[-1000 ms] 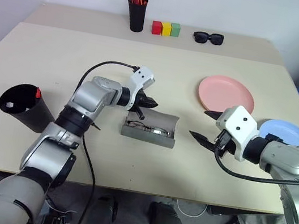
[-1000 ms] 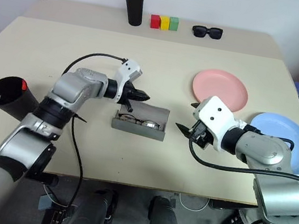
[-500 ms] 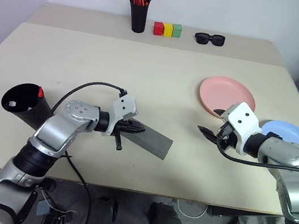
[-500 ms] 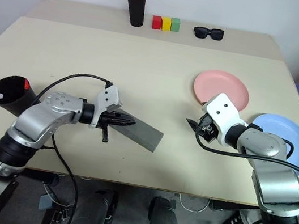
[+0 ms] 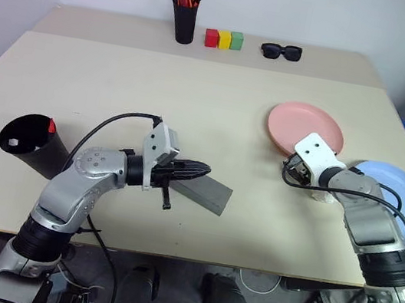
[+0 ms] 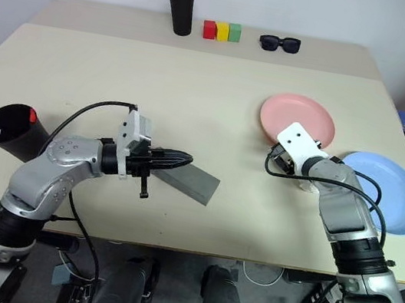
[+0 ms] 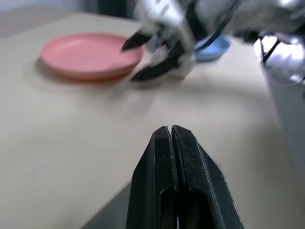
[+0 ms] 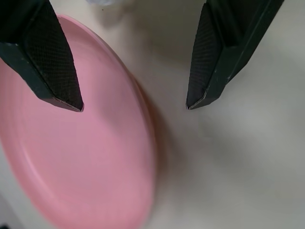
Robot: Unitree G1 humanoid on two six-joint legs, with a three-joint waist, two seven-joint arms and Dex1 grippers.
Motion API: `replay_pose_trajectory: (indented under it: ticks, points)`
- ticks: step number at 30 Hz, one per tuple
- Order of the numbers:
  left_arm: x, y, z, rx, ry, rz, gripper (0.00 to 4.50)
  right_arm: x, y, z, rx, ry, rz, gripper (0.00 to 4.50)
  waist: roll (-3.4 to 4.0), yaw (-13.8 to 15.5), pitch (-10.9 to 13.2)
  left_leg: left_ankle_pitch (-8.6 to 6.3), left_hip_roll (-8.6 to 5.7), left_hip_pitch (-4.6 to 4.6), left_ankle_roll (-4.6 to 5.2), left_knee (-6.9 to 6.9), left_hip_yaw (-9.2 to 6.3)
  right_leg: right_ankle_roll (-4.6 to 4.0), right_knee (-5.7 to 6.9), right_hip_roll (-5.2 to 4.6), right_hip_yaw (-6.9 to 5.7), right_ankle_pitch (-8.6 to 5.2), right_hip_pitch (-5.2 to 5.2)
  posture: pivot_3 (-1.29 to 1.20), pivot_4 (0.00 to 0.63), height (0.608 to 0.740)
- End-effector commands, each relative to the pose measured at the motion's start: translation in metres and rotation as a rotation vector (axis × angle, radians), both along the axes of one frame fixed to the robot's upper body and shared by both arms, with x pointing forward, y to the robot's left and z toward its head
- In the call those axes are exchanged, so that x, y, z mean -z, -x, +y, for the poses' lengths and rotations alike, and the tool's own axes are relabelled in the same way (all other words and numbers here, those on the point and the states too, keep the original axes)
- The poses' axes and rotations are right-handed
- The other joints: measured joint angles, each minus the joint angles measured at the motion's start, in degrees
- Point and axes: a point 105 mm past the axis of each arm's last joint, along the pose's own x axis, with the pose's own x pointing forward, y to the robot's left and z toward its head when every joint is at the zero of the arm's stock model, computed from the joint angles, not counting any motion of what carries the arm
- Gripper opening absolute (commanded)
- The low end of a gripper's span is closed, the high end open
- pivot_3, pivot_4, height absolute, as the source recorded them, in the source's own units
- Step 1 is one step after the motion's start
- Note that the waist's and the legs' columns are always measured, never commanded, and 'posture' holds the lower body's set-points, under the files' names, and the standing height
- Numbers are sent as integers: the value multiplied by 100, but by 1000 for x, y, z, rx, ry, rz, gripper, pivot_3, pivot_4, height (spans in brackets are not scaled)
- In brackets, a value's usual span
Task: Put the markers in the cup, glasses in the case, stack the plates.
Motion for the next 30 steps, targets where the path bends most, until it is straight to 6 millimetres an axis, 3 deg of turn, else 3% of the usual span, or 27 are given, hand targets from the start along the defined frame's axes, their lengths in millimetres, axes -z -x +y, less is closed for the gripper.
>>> replay_pose_trajectory:
  ticks: [1, 2, 7, 8, 14, 18, 21, 26, 30]
  points:
    - [-17, 8, -2, 20, 60, -53, 0, -6, -9, 4, -27, 38, -53, 2959, 0, 5, 0, 0, 0, 0, 0, 2, -1, 0, 1, 1, 0, 0, 0, 0, 150, 740]
    - [-17, 9, -2, 19, 64, -50, 0, -5, -10, 5, -33, 43, -55, 2715, 0, 6, 0, 0, 0, 2, 0, 3, -2, -1, 1, 2, 0, 0, 2, 0, 150, 740]
    - [-15, 12, -5, 22, 62, -43, 0, -8, -10, 11, -65, 46, -79, 213, 0, 13, 0, 0, -1, 2, 0, 2, -2, 0, 1, 0, 0, 1, 3, 0, 150, 740]
    - [-14, 12, -5, 23, 62, -42, 0, -10, -10, 12, -69, 55, -93, 88, 0, 13, 0, 0, -1, 2, 0, 3, -3, 0, 1, 1, 0, 1, 3, 0, 150, 740]
    - [-14, 11, -10, 43, 70, -38, 0, -38, -2, -1, -50, 159, -208, 88, 1, 29, 0, 0, -2, 0, 0, 2, -3, 0, 1, 1, 0, 0, 2, 0, 150, 740]
    - [-15, 10, -16, 76, 79, -31, 0, -70, 23, -21, -7, 177, -259, 88, 3, 60, 1, 0, -4, -3, 0, 2, -6, 0, 0, -1, -1, 0, 2, 0, 150, 740]
    - [-16, 9, -21, 120, 90, -25, 0, -86, 57, -41, 39, 136, -228, 88, 3, 69, 1, 0, -4, -5, 0, 2, -8, 0, -1, 0, -2, 0, 3, 0, 150, 740]
    - [-16, 6, -33, 194, 97, -28, 0, -73, 114, -70, 103, 157, -65, 88, 5, 59, -3, 0, -3, -1, 1, 2, -9, -4, -5, 2, -5, -5, 11, 0, 150, 740]
    - [-17, 4, -42, 240, 108, -31, 0, -52, 134, -86, 159, 156, 8, 88, 7, 8, -4, 0, -2, 26, 1, 2, 6, -16, -4, 3, 5, -12, 27, 0, 150, 740]
